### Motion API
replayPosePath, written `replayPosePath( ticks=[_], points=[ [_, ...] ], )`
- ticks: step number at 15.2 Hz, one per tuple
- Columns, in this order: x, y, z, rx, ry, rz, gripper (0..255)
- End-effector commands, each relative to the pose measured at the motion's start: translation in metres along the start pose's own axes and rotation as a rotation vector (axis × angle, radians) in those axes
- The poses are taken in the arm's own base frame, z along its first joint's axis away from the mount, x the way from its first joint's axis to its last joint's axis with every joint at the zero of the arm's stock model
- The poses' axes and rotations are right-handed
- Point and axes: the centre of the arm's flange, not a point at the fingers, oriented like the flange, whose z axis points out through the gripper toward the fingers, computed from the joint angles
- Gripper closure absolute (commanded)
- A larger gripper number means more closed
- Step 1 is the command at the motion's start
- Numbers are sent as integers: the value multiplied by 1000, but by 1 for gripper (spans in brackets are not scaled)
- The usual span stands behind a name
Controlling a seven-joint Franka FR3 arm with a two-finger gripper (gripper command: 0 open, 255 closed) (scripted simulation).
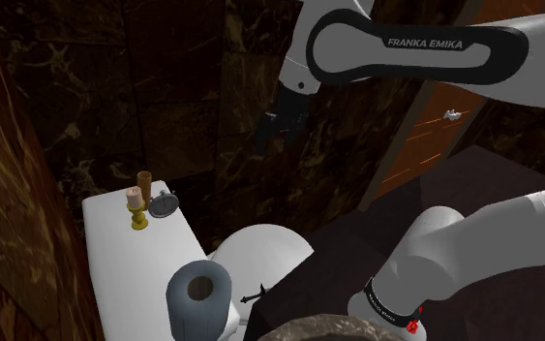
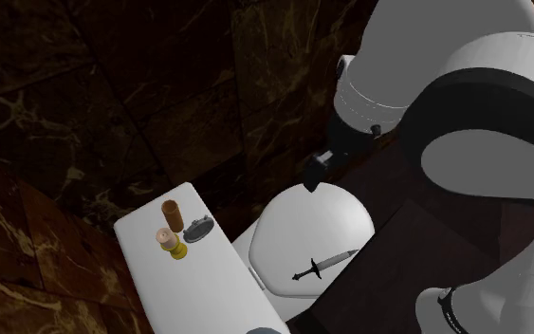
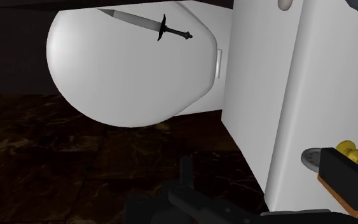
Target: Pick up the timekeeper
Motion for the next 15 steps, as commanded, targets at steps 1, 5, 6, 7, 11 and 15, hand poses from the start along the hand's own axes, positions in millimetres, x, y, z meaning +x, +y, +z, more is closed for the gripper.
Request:
replayPosePath(
  ticks=[1,5,6,7,11,15],
  points=[
    [11,-20,18,-1,11,-1,0],
    [33,-57,47,-5,31,-4,0],
    [38,-66,55,-7,36,-4,0],
    [44,-75,62,-8,41,-5,0],
    [67,-111,92,-12,61,-8,0],
    [90,-147,121,-16,80,-11,0]
  ],
)
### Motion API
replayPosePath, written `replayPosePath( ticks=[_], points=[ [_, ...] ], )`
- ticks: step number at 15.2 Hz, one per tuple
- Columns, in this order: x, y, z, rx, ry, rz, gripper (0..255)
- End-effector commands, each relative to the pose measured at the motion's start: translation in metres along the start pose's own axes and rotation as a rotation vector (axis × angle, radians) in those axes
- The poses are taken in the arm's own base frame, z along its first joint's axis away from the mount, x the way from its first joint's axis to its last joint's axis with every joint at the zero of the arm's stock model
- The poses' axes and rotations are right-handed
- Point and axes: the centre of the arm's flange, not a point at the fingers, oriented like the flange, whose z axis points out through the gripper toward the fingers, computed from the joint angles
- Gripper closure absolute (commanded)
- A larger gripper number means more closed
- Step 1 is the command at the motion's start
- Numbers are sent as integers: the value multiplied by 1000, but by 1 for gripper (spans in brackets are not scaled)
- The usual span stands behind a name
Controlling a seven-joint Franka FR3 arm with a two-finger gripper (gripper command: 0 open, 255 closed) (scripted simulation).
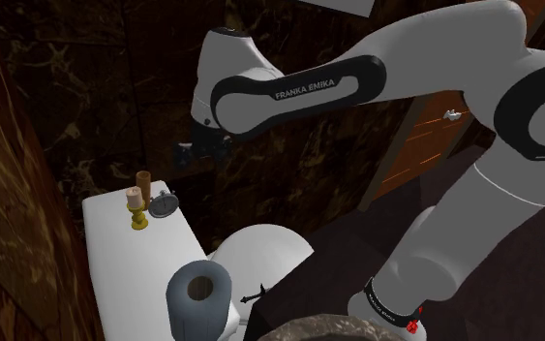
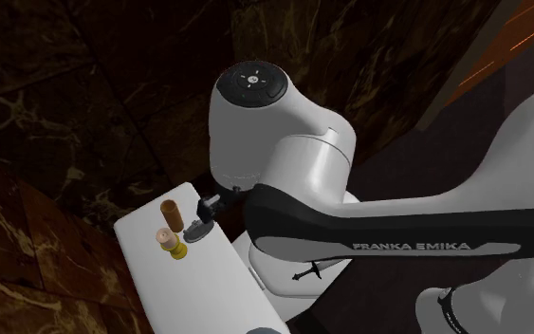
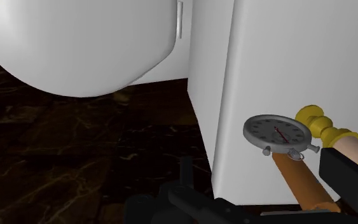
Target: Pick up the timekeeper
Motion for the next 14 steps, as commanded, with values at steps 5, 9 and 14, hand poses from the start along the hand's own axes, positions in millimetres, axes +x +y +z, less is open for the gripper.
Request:
replayPosePath(
  ticks=[5,9,14],
  points=[
    [32,-54,46,-6,30,-3,0],
    [43,-73,67,-8,41,-5,0],
    [38,-71,93,-8,41,-5,0]
  ],
)
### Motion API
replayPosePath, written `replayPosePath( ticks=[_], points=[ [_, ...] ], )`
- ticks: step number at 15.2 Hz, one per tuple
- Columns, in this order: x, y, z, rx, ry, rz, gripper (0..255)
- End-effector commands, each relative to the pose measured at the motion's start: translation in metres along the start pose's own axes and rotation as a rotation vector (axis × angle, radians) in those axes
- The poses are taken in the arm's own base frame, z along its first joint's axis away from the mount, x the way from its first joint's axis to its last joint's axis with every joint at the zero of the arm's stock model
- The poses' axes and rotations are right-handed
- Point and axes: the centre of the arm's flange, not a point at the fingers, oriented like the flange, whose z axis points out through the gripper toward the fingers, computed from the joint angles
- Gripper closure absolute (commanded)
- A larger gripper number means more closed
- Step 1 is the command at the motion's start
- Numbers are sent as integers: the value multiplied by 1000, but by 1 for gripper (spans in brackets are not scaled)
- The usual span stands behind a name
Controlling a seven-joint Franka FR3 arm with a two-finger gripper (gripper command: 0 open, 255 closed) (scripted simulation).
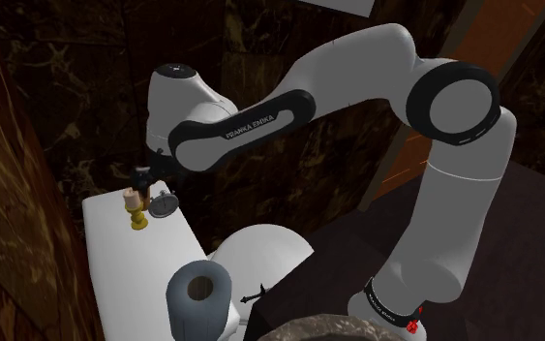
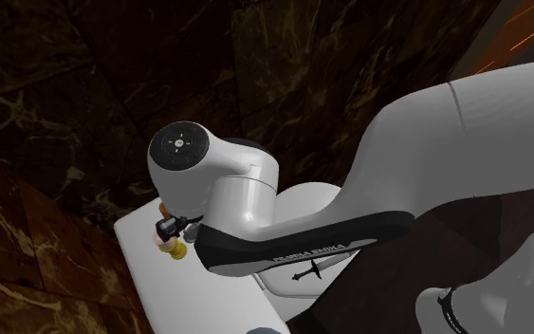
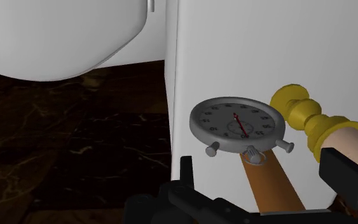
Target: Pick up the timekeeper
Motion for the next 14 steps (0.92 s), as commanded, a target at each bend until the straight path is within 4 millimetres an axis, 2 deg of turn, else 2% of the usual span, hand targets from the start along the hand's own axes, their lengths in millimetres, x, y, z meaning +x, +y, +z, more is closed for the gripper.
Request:
replayPosePath(
  ticks=[1,3,4,12,14],
  points=[
    [-3,0,13,0,0,0,0],
    [-3,0,13,0,0,0,0],
    [-3,0,13,0,1,0,255],
    [-3,1,14,0,0,0,255],
    [-2,0,8,0,0,0,255]
  ],
)
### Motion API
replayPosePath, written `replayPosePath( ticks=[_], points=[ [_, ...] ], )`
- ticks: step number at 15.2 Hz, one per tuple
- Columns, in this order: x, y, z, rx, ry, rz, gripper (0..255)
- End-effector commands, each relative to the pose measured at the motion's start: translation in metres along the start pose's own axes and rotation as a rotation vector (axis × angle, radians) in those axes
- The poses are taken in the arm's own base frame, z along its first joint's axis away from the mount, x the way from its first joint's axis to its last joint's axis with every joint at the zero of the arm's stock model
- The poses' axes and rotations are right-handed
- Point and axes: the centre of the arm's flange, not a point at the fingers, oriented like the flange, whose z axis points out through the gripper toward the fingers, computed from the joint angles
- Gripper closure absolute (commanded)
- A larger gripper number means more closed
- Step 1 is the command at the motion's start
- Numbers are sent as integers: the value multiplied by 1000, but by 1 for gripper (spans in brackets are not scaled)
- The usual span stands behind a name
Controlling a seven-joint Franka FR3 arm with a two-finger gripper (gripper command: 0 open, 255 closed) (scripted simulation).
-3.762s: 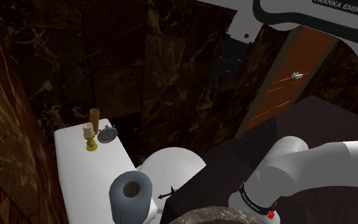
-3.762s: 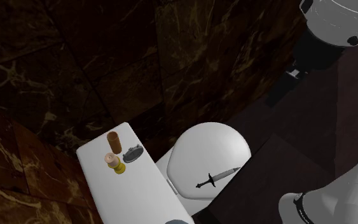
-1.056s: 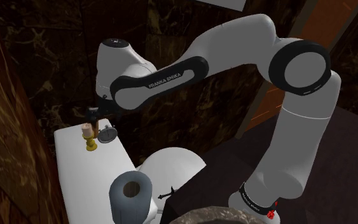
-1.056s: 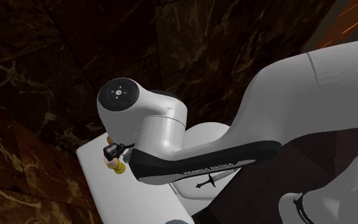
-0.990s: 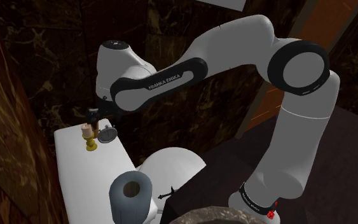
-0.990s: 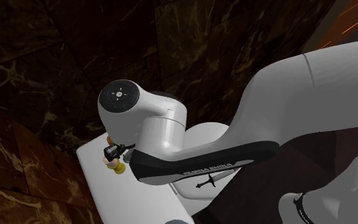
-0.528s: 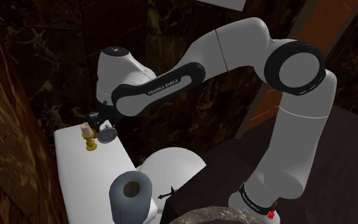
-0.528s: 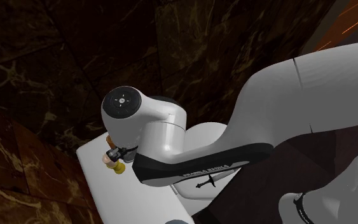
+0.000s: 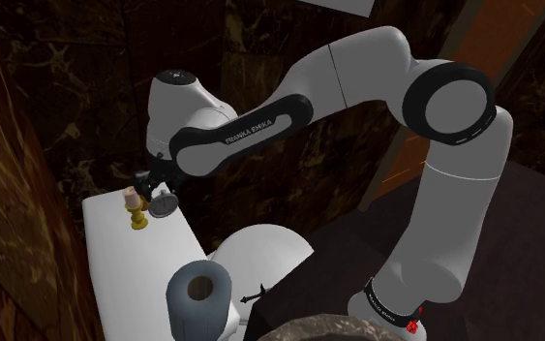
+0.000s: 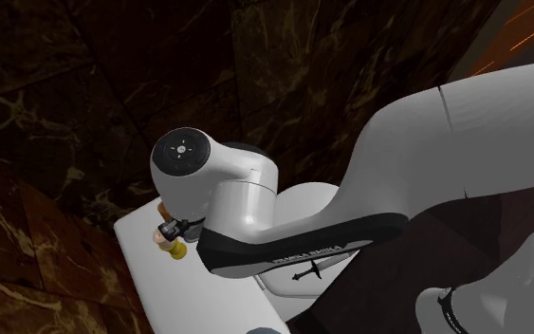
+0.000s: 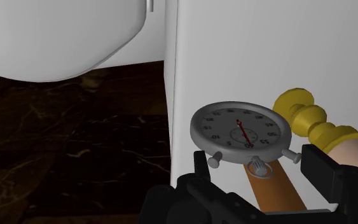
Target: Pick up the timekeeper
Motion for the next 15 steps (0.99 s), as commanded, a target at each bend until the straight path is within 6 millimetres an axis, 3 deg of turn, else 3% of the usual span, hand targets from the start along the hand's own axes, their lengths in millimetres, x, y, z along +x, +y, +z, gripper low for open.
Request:
replayPosePath(
  ticks=[1,15],
  points=[
    [1,0,-8,-1,-2,0,255],
    [16,-5,-75,-1,-2,0,255]
  ],
)
